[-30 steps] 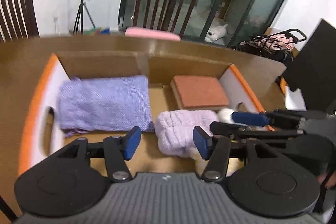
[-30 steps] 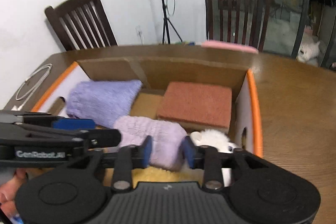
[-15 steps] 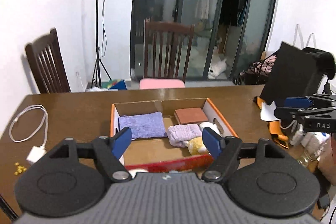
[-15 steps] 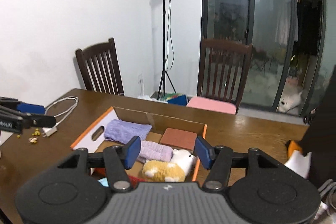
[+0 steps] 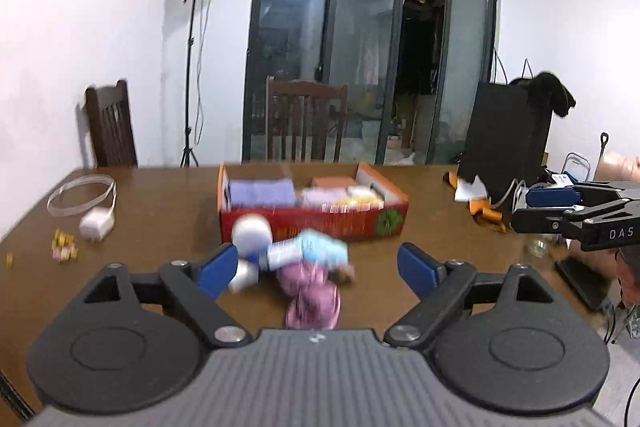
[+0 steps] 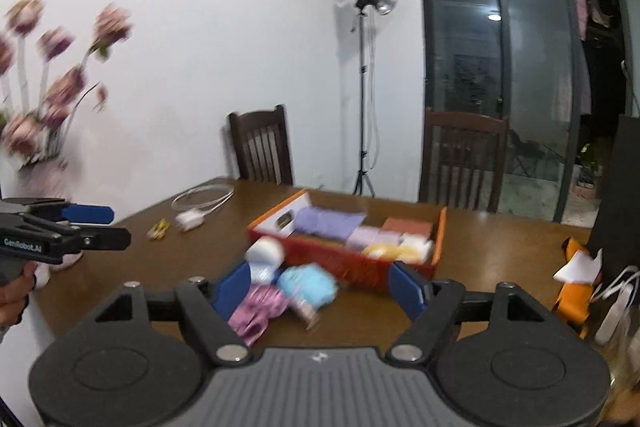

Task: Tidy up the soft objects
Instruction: 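Reach the right gripper to the pink satin scrunchie and grasp it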

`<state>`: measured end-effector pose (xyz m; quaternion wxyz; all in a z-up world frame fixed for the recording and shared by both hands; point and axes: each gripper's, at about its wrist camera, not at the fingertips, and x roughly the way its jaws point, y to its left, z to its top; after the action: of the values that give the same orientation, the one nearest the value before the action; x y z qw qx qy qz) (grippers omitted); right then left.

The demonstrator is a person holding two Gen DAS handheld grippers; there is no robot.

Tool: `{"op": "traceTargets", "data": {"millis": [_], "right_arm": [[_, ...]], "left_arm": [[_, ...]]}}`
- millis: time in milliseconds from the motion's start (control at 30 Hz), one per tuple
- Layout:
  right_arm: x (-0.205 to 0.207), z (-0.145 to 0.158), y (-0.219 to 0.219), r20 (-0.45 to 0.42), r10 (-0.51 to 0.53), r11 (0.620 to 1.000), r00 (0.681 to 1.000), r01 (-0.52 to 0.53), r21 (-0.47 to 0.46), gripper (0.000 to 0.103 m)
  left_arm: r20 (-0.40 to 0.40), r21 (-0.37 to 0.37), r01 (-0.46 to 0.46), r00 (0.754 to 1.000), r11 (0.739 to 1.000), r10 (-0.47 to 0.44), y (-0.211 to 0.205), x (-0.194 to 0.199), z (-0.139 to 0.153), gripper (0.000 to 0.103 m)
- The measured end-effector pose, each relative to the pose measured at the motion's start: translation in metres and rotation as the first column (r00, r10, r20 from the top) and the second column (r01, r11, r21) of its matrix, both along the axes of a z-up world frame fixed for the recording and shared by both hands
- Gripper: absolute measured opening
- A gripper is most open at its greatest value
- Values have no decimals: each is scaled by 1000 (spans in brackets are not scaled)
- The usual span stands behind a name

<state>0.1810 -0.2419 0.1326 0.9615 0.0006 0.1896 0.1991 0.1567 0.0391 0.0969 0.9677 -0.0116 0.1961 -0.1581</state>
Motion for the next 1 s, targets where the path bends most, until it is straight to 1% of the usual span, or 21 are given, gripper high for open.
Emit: {"op": "traceTargets", "data": {"millis": [67, 133, 233, 300, 367, 433, 467, 600, 733, 767, 800, 833, 867, 933, 967, 1000], "right_arm": [[-11, -17, 10, -18, -3, 1000, 1000, 3, 2, 77], [-16, -36, 19, -36, -24, 1000, 999, 25, 10, 77], [-8, -59, 30, -89, -41, 999, 995, 43, 22, 77], [2, -73, 39, -127, -29, 999, 991, 34, 40, 77], [16, -85, 48, -158, -24, 998, 987, 34, 59, 77], [31, -95, 60, -176, -18, 997, 984, 30, 67, 77], [40, -99, 68, -182, -8, 997, 983, 21, 69, 77], [77, -115, 99, -209, 23, 997, 978, -6, 82, 76], [117, -128, 125, -237, 23, 995, 971, 0, 98, 75], [126, -131, 128, -250, 13, 996, 968, 10, 91, 66], [134, -134, 133, -268, 20, 998, 963, -1, 70, 50], [136, -135, 134, -282, 60, 997, 958, -46, 56, 43], [135, -134, 133, -285, 102, 995, 953, -95, 38, 40], [123, -129, 122, -282, 173, 981, 944, -190, -33, 39], [116, -126, 114, -298, 218, 963, 929, -254, -90, 41], [108, -123, 105, -298, 237, 943, 925, -292, -158, 47]], "left_arm": [[-15, -11, -8, 1000, 1000, 8, 3, -9, -18, 89], [-48, -39, -14, 999, 999, 12, 7, -11, -36, 89], [-87, -92, -7, 996, 996, -1, 13, -5, -54, 89], [-112, -126, 16, 993, 992, -30, 15, 8, -65, 89], [-130, -130, 26, 991, 991, -43, 16, 22, -73, 88], [-154, -124, 2, 988, 992, -22, 21, 45, -79, 85], [-160, -125, -11, 987, 992, -9, 24, 51, -83, 85], [-194, -151, -69, 980, 986, 38, 43, 95, -92, 79], [-216, -149, -80, 975, 986, 46, 50, 123, -95, 74], [-215, -145, -77, 976, 986, 45, 50, 127, -94, 74], [-214, -143, -74, 976, 987, 42, 51, 131, -94, 74], [-214, -147, -68, 976, 987, 35, 51, 133, -93, 73], [-217, -157, -58, 976, 986, 22, 52, 135, -93, 73], [-250, -198, -8, 967, 980, -43, 52, 138, -97, 73], [-266, -219, 25, 960, 975, -84, 50, 140, -100, 73], [-274, -244, 57, 953, 968, -125, 46, 140, -103, 73]]}}
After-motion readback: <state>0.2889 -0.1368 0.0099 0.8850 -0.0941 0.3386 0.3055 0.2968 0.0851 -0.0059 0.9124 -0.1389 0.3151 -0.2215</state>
